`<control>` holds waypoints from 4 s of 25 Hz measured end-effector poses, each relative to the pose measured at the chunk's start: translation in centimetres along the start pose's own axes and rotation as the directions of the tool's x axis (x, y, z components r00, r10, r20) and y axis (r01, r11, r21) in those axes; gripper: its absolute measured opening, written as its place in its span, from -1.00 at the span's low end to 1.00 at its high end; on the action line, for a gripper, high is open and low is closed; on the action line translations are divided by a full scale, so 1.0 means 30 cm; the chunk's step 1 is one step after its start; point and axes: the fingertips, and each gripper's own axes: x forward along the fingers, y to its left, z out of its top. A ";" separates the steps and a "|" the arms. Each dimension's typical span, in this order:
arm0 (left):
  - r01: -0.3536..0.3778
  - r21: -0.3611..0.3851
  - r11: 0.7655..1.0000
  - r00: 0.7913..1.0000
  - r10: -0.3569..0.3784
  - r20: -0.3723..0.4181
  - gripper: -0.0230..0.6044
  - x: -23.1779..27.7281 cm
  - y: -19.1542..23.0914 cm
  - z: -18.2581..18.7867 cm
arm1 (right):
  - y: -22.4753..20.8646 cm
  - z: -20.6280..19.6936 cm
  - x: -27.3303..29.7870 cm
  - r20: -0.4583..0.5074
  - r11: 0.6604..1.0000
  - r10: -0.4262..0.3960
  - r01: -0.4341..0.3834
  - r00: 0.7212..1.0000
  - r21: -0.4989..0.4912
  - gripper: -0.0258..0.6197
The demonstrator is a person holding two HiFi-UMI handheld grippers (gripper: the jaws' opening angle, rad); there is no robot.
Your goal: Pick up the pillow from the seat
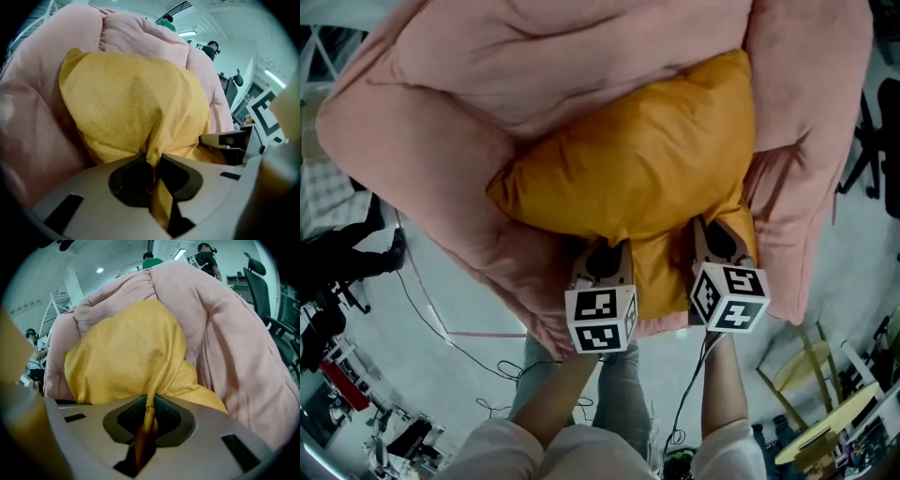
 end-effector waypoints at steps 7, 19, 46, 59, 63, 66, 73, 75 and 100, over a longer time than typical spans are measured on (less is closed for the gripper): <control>0.063 -0.021 0.998 0.998 -0.063 0.007 -0.85 -0.068 -0.034 0.009 | 0.016 0.005 -0.070 0.038 0.997 0.043 -0.046 0.998 0.061 -0.80; 0.142 0.017 0.990 0.989 -0.142 0.050 -0.85 -0.281 -0.099 0.126 | 0.091 0.105 -0.311 0.144 0.996 0.025 -0.036 0.989 0.077 -0.80; 0.362 0.231 0.903 0.906 -0.399 0.140 -0.84 -0.851 -0.211 0.424 | 0.361 0.347 -0.917 0.413 0.986 -0.135 0.080 0.901 0.147 -0.80; 0.564 0.435 0.702 0.765 -0.643 0.045 -0.84 -1.070 -0.358 0.394 | 0.439 0.176 -1.283 0.509 0.905 -0.395 0.230 0.765 0.358 -0.80; 0.640 0.489 0.592 0.700 -0.712 -0.054 -0.83 -1.141 -0.446 0.307 | 0.445 0.035 -1.418 0.483 0.830 -0.524 0.295 0.701 0.473 -0.80; 0.683 0.525 0.508 0.658 -0.741 -0.138 -0.84 -1.185 -0.486 0.207 | 0.469 -0.104 -1.495 0.461 0.764 -0.607 0.318 0.647 0.561 -0.80; 0.746 0.570 0.343 0.581 -0.753 -0.307 -0.84 -1.298 -0.537 -0.028 | 0.557 -0.429 -1.614 0.371 0.625 -0.729 0.338 0.576 0.704 -0.80; 0.756 0.579 0.306 0.567 -0.748 -0.345 -0.83 -1.330 -0.572 -0.094 | 0.564 -0.502 -1.665 0.355 0.593 -0.752 0.334 0.555 0.733 -0.80; 0.725 0.631 0.276 0.587 -0.727 -0.356 -0.84 -1.477 -0.771 -0.408 | 0.457 -0.837 -1.887 0.371 0.588 -0.745 0.283 0.555 0.758 -0.80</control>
